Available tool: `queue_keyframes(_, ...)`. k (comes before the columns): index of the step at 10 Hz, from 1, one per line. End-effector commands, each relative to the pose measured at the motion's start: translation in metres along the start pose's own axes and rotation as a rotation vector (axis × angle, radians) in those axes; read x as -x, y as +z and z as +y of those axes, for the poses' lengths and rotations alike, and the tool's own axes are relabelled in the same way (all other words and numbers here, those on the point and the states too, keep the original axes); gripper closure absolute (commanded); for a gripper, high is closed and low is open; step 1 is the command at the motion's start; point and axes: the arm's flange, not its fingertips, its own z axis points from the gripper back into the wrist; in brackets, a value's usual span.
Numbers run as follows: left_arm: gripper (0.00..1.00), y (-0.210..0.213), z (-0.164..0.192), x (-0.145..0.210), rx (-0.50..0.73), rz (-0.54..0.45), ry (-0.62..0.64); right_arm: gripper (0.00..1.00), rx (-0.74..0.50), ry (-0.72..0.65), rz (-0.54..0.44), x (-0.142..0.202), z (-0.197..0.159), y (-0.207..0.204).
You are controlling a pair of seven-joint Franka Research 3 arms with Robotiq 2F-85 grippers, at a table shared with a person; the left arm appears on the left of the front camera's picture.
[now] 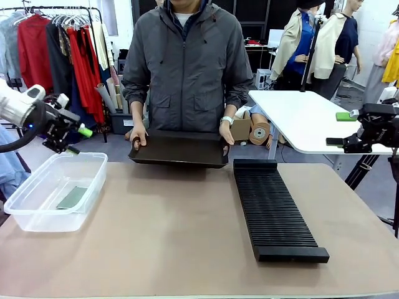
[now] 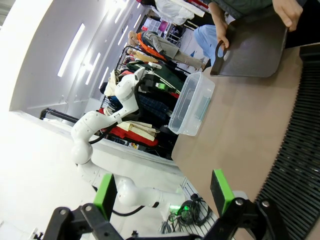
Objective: Sort PCBs into racks and boxes based on the side picked up.
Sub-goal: If the short side of the Blank PCB is picked up, insert it into the PCB Rack ; if the long side is picked up, place it in the Organizing box.
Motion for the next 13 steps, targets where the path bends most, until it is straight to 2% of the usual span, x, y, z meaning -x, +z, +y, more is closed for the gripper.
queue_keyframes(1, 0.00, 0.003, 0.004, 0.009, 0.204, -0.038, -0.037, 0.00, -0.008, 0.009, 0.001, 0.000, 0.002, 0.001)
queue_keyframes(3, 0.00, 0.005, 0.008, 0.014, 0.336, -0.031, -0.048, 0.00, -0.008, 0.009, 0.001, 0.000, 0.002, 0.001)
queue_keyframes(5, 0.00, 0.007, 0.010, 0.026, 0.536, -0.047, -0.081, 0.00, -0.008, 0.009, 0.001, 0.000, 0.002, 0.001)
queue_keyframes(6, 0.00, 0.008, 0.007, 0.033, 0.582, -0.046, -0.096, 0.00, -0.008, 0.009, 0.001, 0.000, 0.002, 0.001)
queue_keyframes(13, 0.00, 0.007, 0.006, 0.030, 0.561, -0.037, -0.090, 0.00, -0.008, 0.009, 0.001, 0.000, 0.002, 0.001)
